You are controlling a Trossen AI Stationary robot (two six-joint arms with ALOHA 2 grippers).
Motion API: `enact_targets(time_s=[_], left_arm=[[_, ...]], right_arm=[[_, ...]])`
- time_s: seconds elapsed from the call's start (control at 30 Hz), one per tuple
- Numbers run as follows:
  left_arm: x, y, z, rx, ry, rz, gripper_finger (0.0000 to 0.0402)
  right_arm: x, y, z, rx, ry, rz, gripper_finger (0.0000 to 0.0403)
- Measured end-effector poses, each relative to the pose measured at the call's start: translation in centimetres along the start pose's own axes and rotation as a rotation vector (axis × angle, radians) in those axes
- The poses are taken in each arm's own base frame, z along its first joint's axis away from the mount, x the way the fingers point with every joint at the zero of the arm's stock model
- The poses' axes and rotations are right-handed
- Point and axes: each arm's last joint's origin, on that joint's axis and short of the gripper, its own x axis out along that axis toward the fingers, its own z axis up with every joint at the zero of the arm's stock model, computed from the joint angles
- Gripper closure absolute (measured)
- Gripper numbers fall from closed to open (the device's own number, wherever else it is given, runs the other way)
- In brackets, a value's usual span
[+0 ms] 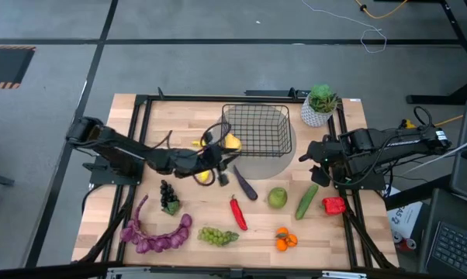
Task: Build produce basket
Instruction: Put the yellow banana into the black wire basket
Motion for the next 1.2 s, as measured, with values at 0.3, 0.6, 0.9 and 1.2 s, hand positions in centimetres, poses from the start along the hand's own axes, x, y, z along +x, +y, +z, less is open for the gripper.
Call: enact_targets(time_s=[0.3,0.6,0.9,1.2], left_arm=[[-6.3,2.1,3.1,0.124,0.099,-0.083,0.0323],[-7.0,2.5,3.7,-0.081,0.099,-0.162,0.0323],[-6.4,2.9,3.4,-0.163,0.149,-0.294,0.0323],[-7.1,1.5,2.7,-0.266,0.283,-0.613,0.0323]], right_arm=[[0.0,0.0,0.1,0.002,-0.007,0.003,0.0148],[0.0,0.1,0.2,0.005,-0.017,0.009,0.0148],[0.0,0.1,0.2,0.001,-0.017,0.009,0.0148],[0.0,0.1,0.2,-0.001,-0.017,0.009,0.0148]])
